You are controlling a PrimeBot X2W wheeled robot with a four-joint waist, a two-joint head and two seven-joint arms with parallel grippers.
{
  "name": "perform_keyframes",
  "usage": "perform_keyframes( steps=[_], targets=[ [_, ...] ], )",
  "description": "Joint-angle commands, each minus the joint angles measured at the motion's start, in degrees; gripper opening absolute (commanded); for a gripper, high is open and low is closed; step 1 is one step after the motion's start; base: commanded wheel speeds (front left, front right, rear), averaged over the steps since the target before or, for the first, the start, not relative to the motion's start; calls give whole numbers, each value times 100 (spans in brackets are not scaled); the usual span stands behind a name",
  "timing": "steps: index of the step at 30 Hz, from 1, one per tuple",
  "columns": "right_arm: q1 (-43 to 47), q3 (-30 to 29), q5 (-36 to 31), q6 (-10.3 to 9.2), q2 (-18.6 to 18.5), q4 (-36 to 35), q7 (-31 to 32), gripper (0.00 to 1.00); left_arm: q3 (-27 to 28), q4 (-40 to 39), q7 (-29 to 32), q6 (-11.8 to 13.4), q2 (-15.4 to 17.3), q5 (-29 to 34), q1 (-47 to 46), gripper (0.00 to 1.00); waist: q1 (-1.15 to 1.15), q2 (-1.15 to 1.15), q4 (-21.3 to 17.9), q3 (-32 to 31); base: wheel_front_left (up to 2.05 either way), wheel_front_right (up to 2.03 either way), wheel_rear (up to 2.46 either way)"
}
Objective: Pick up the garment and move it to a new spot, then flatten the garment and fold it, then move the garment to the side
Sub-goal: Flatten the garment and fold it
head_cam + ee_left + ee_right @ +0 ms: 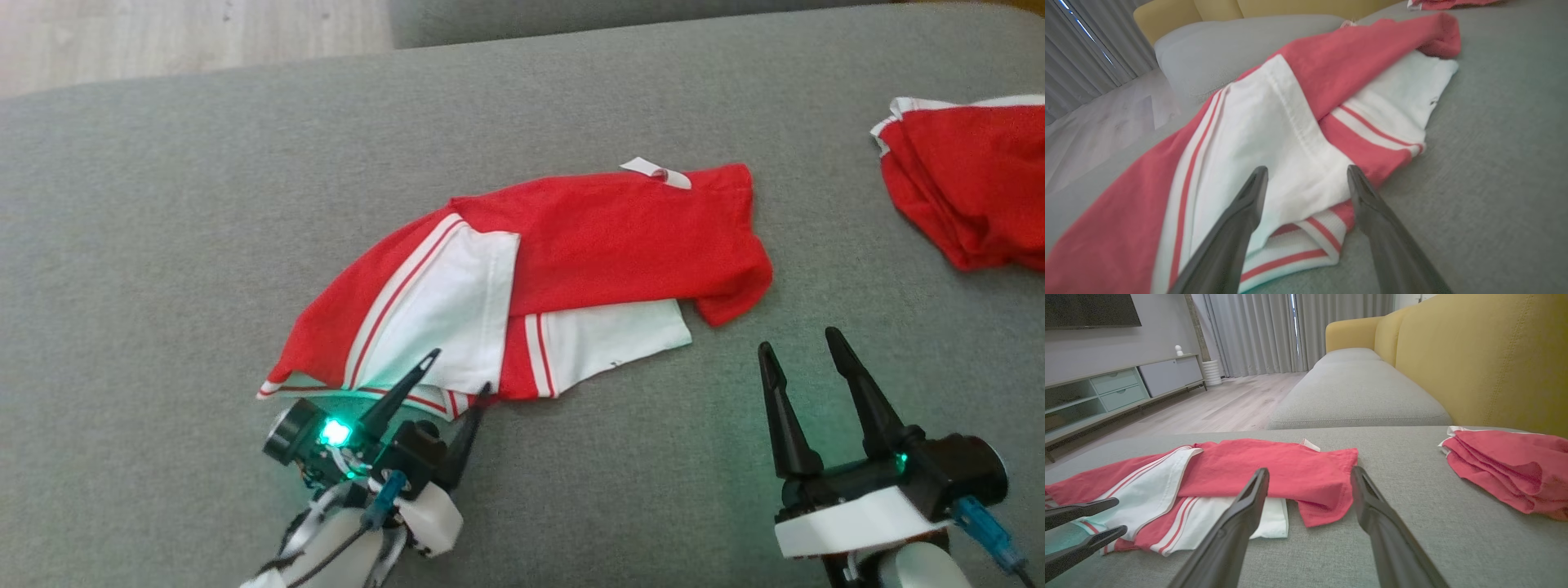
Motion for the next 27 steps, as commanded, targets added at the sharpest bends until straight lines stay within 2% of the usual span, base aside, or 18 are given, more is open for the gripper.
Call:
perform_keyframes(
  steps=[1,6,14,23,27],
  targets=[
    [-191,117,26,39,-87,-184,-61,100,149,27,-8,49,33,57,-219,100,0,0,-58,39,0,0,0],
    [-230,65,46,39,-97,-191,-61,100,86,639,-28,60,-52,83,-517,100,0,0,-161,110,0,0,0],
    [-208,63,49,39,-61,-168,-61,100,-231,838,-48,-123,-89,166,-575,100,0,0,-225,70,0,0,0],
    [-195,55,43,39,-42,-180,-61,100,-302,785,-49,-78,61,88,-453,100,0,0,-262,71,0,0,0],
    [-205,73,44,39,-23,-174,-61,100,-277,892,-49,32,49,55,-512,100,0,0,-271,74,0,0,0]
  ],
)
